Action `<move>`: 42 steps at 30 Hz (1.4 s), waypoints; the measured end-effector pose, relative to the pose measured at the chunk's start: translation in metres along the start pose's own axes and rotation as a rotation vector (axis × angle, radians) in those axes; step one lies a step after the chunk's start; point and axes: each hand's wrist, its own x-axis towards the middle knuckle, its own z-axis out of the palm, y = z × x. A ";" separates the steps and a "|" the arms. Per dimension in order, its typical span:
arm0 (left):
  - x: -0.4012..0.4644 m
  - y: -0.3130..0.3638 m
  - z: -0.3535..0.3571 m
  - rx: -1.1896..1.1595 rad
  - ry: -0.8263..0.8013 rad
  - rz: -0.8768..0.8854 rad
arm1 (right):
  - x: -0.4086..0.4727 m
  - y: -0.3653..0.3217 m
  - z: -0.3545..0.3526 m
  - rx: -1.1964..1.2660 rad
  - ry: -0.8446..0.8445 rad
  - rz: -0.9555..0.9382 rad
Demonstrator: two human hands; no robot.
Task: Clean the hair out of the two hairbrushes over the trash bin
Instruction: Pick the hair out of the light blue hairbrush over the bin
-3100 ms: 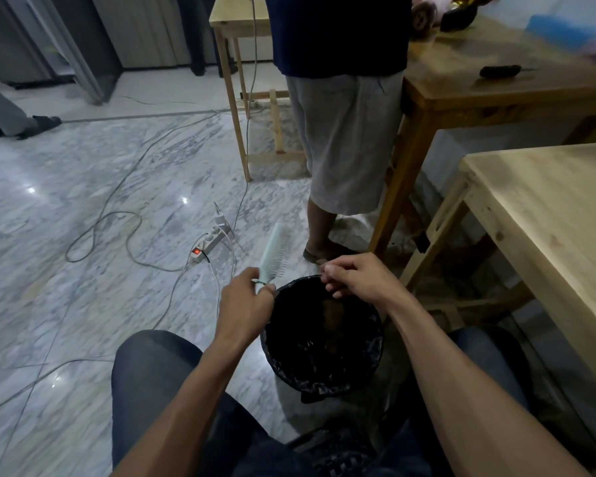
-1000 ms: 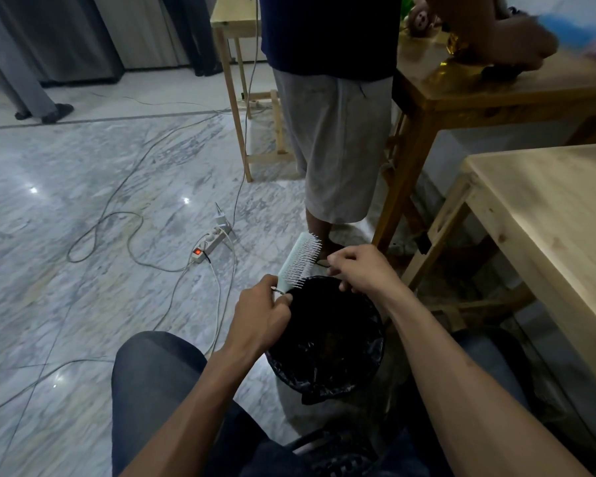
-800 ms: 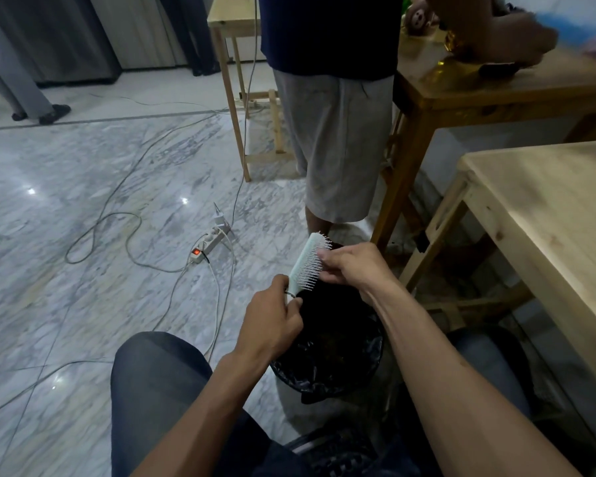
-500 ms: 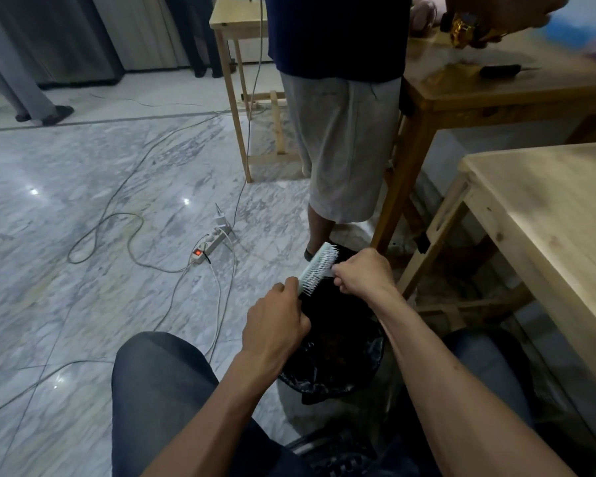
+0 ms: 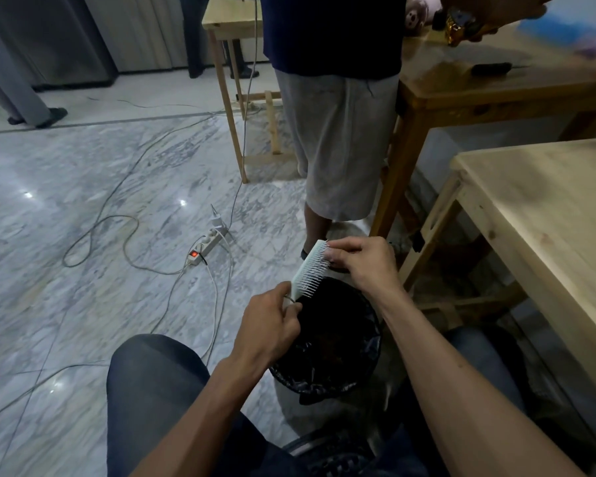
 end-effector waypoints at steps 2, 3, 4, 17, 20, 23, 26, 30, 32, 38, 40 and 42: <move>-0.004 0.001 0.000 -0.053 -0.030 -0.007 | -0.005 -0.003 0.004 -0.109 0.128 -0.111; -0.005 0.001 0.000 -0.058 -0.035 -0.014 | -0.010 -0.006 0.005 -0.243 0.167 -0.159; -0.004 0.001 0.000 -0.053 -0.036 -0.034 | -0.015 -0.010 0.006 -0.377 0.194 -0.168; 0.019 0.015 -0.001 -0.044 -0.082 -0.097 | 0.001 -0.015 0.002 0.073 -0.142 0.303; 0.020 0.018 0.008 -0.069 -0.154 -0.095 | 0.004 -0.012 0.003 0.273 -0.178 0.282; 0.020 0.002 0.012 -0.035 -0.342 -0.207 | 0.015 -0.015 -0.007 0.329 0.041 0.277; 0.014 -0.013 0.017 0.135 -0.474 -0.217 | 0.026 -0.030 -0.028 0.397 0.123 0.247; 0.023 -0.017 0.017 0.214 -0.580 -0.260 | 0.032 -0.046 -0.045 0.350 0.132 0.207; 0.028 -0.005 0.013 -0.038 -0.570 -0.252 | 0.030 -0.048 -0.044 0.318 0.121 0.206; 0.031 0.029 0.023 -0.263 -0.369 -0.133 | 0.022 -0.036 -0.027 0.469 0.061 0.230; 0.033 0.027 0.026 -0.302 -0.292 -0.161 | 0.016 -0.030 -0.023 0.526 0.009 0.262; 0.033 0.024 0.024 -0.300 -0.265 -0.183 | 0.011 -0.023 -0.023 0.542 -0.026 0.297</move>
